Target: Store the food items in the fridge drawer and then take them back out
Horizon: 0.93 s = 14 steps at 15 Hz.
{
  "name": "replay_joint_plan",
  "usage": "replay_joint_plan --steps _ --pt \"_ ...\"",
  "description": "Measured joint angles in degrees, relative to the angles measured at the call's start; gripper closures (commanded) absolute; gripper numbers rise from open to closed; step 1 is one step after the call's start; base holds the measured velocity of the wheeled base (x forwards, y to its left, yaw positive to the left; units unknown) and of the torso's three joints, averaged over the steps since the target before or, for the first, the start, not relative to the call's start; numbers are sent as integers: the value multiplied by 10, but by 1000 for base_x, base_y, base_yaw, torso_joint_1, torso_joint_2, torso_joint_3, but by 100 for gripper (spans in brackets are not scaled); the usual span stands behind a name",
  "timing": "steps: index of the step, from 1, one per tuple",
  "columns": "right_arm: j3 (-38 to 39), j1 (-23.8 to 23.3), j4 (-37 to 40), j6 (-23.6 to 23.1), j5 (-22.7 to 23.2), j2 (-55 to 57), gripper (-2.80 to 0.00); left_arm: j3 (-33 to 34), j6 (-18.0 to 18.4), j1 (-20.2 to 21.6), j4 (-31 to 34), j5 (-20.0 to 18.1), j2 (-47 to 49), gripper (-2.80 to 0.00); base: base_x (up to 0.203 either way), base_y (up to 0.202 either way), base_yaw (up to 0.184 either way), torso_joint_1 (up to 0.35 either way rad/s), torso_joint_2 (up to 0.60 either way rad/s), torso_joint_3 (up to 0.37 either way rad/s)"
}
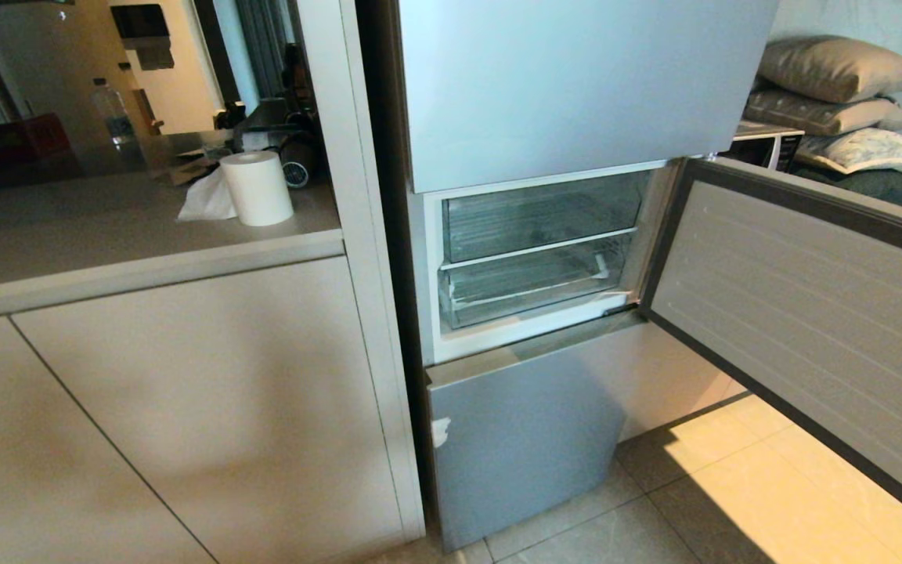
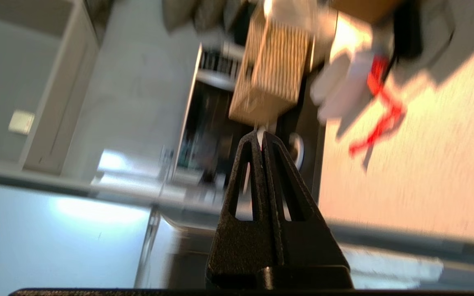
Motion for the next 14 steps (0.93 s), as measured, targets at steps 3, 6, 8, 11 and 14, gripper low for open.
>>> replay_joint_plan --steps 3,6,8,11,14 --pt "1 0 53 3 65 11 0 0 0 0 0 0 0 0 0 0 0 0 0 0" --pt "16 -15 86 2 134 -9 0 0 0 0 0 0 0 0 0 0 0 0 0 0" --pt "36 -25 91 2 167 -36 0 0 0 0 0 0 0 0 0 0 0 0 0 0" --pt "67 -40 93 2 187 -100 0 0 0 0 0 0 0 0 0 0 0 0 0 0" --pt "56 -68 89 21 188 -132 0 0 0 0 0 0 0 0 0 0 0 0 0 0"
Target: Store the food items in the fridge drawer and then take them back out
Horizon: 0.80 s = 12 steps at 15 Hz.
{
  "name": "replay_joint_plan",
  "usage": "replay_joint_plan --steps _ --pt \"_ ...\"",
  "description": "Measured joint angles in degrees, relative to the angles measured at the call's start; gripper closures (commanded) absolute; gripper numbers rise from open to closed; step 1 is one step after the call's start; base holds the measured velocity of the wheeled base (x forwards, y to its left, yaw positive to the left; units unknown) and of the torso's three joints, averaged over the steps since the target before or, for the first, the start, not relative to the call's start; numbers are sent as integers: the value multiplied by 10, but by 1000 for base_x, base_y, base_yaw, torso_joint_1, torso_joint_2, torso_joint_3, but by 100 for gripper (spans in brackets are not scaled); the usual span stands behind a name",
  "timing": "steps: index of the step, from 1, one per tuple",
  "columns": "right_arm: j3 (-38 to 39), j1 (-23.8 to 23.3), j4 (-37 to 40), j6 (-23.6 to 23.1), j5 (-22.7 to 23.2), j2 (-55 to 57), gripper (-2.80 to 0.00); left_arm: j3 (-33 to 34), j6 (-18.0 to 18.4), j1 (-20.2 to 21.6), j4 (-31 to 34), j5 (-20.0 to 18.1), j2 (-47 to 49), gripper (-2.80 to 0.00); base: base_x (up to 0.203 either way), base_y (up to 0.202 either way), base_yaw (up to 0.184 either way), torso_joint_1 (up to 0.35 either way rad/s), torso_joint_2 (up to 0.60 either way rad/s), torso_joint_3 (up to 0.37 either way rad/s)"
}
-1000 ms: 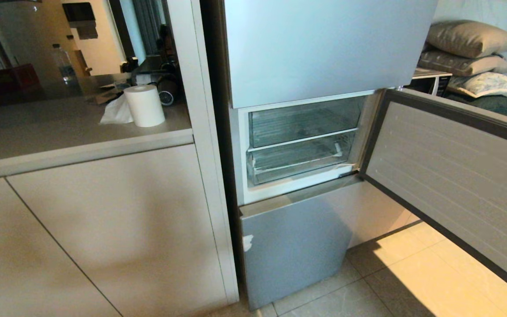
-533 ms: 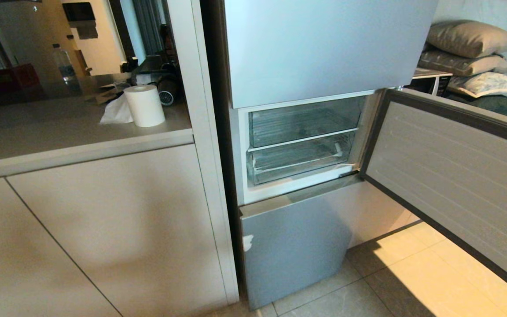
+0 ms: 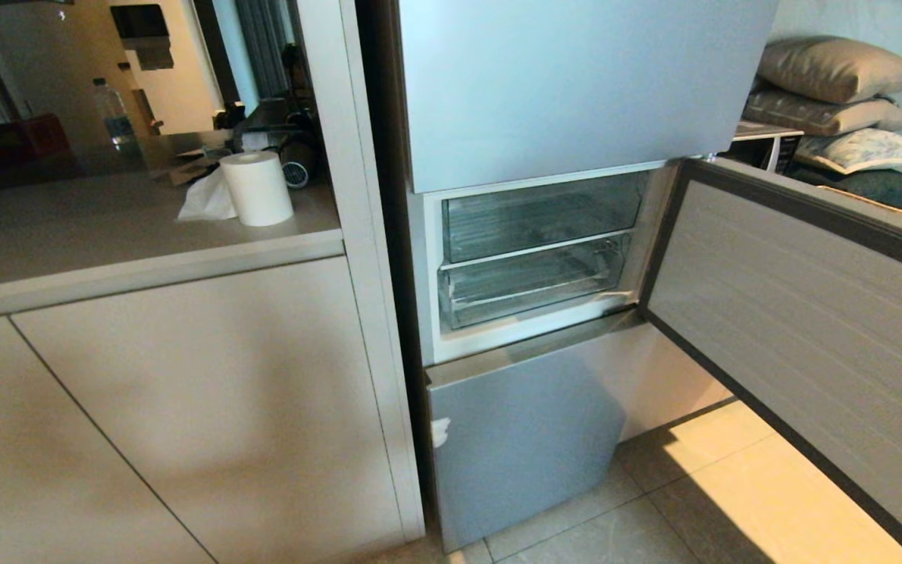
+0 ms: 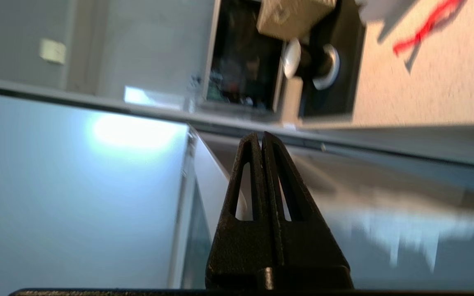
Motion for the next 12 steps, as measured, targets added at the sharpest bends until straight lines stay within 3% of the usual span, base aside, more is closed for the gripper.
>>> replay_joint_plan --steps 4,7,10,12 --pt "-48 -15 -1 15 -8 32 0 0 0 0 0 0 0 0 0 0 0 0 0 0" --pt "-102 -6 -1 5 -64 102 0 0 0 0 0 0 0 0 0 0 0 0 0 0" --pt "-109 46 0 -101 -157 165 0 0 0 0 0 0 0 0 0 0 0 0 0 0" --pt "-82 89 -4 -162 -187 184 0 0 0 0 0 0 0 0 0 0 0 0 0 0"
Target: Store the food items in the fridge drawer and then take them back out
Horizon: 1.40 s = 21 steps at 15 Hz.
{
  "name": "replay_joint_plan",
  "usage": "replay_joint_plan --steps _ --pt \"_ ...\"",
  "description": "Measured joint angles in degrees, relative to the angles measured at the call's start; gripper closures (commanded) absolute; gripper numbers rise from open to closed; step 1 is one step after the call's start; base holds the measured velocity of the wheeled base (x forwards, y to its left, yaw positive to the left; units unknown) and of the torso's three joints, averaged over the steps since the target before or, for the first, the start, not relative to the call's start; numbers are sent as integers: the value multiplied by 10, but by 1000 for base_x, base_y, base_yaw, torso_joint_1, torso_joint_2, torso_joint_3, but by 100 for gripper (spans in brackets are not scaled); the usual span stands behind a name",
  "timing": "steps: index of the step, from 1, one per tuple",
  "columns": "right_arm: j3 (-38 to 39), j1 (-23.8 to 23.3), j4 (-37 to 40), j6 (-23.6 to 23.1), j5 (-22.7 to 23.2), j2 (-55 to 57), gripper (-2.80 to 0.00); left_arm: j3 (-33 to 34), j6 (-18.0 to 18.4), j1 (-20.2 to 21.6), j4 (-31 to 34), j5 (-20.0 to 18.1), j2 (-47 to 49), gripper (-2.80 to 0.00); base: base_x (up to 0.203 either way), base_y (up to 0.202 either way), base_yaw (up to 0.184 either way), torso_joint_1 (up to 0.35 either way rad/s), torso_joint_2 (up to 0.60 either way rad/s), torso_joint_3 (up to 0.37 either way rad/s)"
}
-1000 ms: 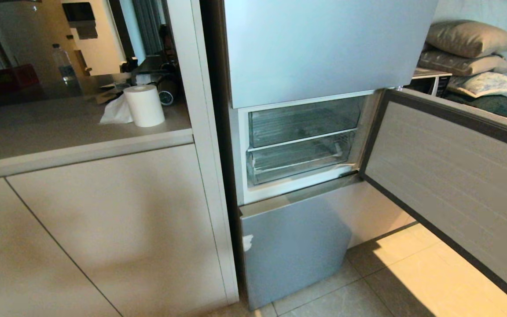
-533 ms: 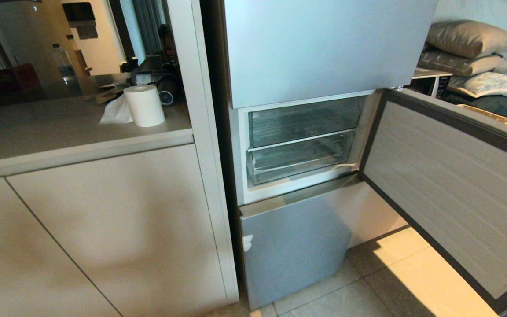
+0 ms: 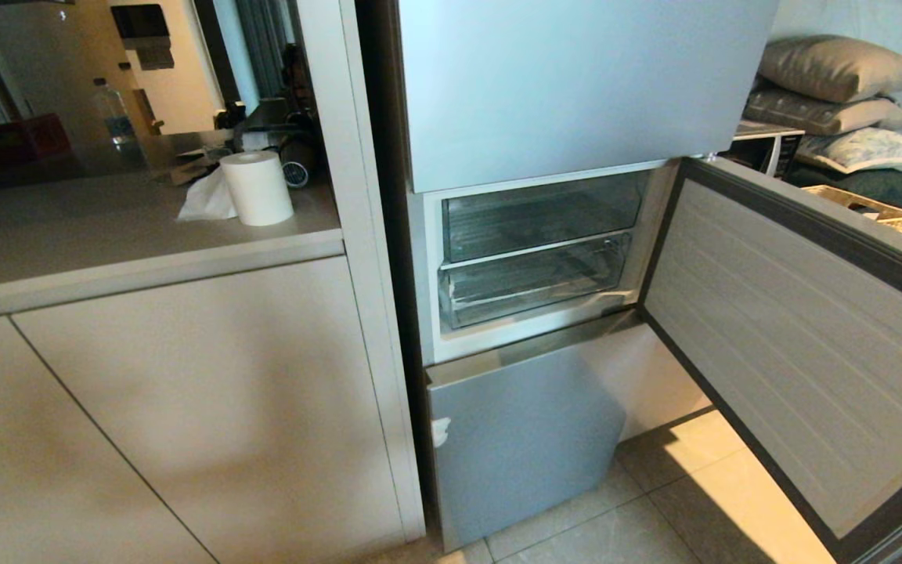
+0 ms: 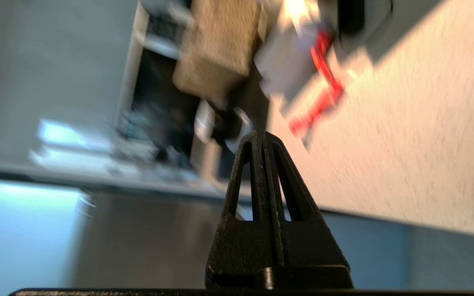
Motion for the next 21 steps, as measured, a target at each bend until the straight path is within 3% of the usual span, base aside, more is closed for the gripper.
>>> replay_joint_plan --steps 3,8,12,16,21 --pt "35 56 -33 -21 -24 9 0 0 0 0 0 0 0 0 0 0 0 0 0 0" --pt "122 212 -95 -56 -108 -14 0 0 0 0 0 0 0 0 0 0 0 0 0 0" --pt "151 328 -141 -69 -226 -37 0 0 0 0 0 0 0 0 0 0 0 0 0 0" --pt "164 424 -143 -80 -284 -54 0 0 0 0 0 0 0 0 0 0 0 0 0 0" --pt "156 618 -144 -82 -399 -65 0 0 0 0 0 0 0 0 0 0 0 0 0 0"
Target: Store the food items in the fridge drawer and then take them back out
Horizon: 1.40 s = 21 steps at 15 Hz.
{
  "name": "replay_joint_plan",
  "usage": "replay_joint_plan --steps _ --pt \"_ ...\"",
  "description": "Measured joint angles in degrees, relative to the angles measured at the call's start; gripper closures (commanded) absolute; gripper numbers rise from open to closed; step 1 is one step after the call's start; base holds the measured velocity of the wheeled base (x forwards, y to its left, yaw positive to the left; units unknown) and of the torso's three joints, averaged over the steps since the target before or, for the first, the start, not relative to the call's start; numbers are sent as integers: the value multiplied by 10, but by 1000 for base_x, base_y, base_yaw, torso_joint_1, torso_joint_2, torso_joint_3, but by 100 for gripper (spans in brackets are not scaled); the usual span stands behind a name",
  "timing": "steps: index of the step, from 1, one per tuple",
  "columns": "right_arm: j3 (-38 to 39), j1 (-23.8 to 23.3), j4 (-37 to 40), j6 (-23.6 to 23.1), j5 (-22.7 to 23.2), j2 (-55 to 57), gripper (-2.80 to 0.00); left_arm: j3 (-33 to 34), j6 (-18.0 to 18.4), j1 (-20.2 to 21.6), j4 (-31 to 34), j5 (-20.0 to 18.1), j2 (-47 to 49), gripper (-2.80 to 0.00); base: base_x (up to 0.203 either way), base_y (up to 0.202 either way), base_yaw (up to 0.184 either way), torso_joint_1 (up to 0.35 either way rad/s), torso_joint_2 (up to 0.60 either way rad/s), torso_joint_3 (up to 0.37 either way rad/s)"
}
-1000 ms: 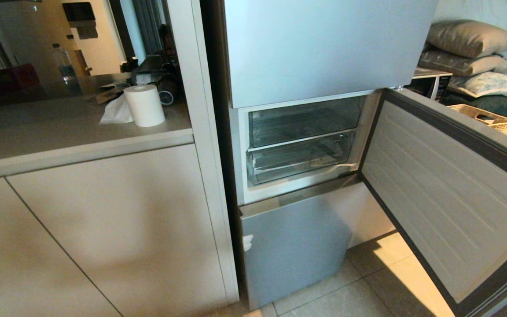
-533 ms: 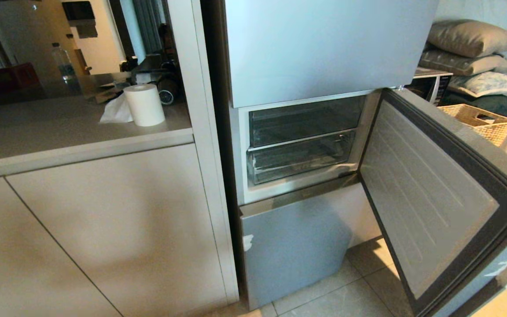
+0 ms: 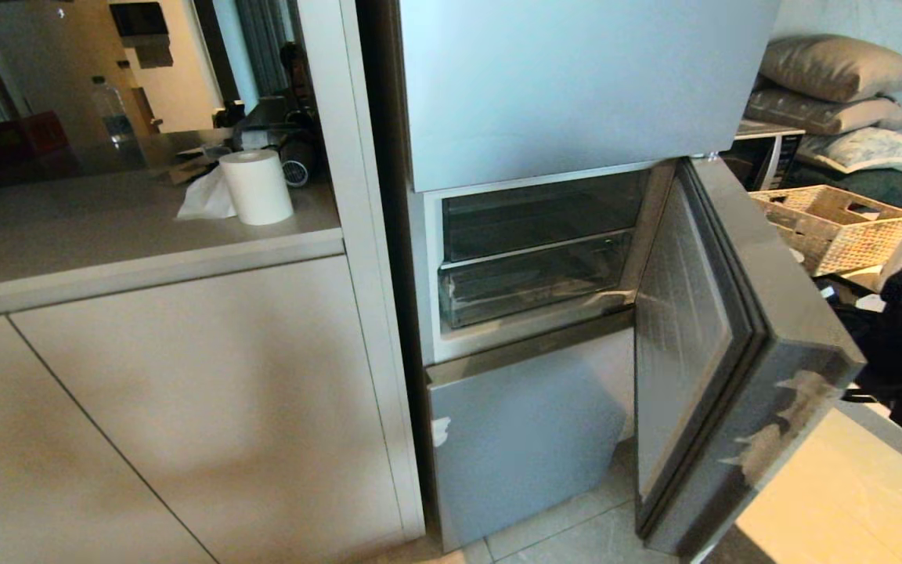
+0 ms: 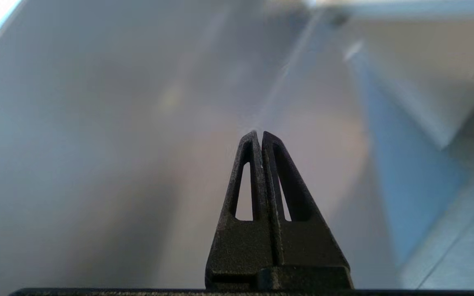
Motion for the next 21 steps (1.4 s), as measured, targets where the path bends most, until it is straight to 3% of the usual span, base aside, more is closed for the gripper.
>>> replay_joint_plan --steps 6,9,12,16,18,21 --pt "-62 198 1 -4 -82 30 0 0 0 0 0 0 0 0 0 0 0 0 0 0" --pt "-163 252 3 -55 -100 94 0 0 0 0 0 0 0 0 0 0 0 0 0 0" --pt "-301 295 3 -107 -103 186 0 0 0 0 0 0 0 0 0 0 0 0 0 0" --pt "-423 320 -1 -123 -101 286 0 0 0 0 0 0 0 0 0 0 0 0 0 0" --pt "-433 329 -10 -136 -102 308 0 0 0 0 0 0 0 0 0 0 0 0 0 0" --pt "-327 324 -27 -166 -99 259 0 0 0 0 0 0 0 0 0 0 0 0 0 0"
